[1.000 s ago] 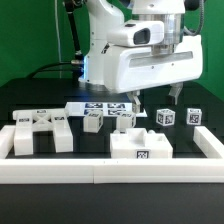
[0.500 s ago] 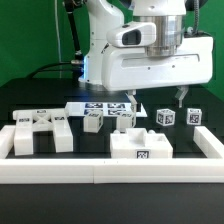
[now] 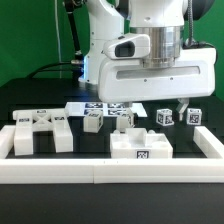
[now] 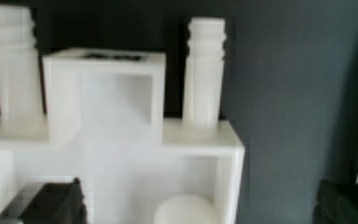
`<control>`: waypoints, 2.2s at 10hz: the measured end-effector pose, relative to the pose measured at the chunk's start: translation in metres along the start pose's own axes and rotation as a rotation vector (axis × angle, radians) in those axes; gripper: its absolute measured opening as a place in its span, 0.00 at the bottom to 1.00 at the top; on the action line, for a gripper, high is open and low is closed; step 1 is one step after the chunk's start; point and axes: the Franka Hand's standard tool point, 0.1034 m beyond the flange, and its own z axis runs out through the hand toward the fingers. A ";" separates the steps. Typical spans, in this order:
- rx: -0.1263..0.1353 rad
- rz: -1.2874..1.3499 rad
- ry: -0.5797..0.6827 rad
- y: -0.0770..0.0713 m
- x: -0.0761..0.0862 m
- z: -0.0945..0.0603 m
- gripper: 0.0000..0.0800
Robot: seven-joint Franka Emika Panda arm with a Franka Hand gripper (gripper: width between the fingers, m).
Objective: Assemble chair
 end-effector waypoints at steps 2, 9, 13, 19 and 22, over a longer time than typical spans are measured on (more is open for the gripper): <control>0.003 -0.010 0.012 -0.001 0.013 0.005 0.81; 0.006 -0.027 -0.003 -0.004 0.004 0.031 0.81; 0.007 -0.032 -0.001 -0.006 0.002 0.038 0.53; 0.007 -0.032 0.001 -0.006 0.003 0.037 0.04; 0.007 -0.032 0.001 -0.006 0.003 0.037 0.04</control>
Offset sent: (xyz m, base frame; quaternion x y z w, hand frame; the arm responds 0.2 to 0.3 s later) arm 0.0211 -0.0048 -0.0157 -0.0157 0.0233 0.0099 0.9996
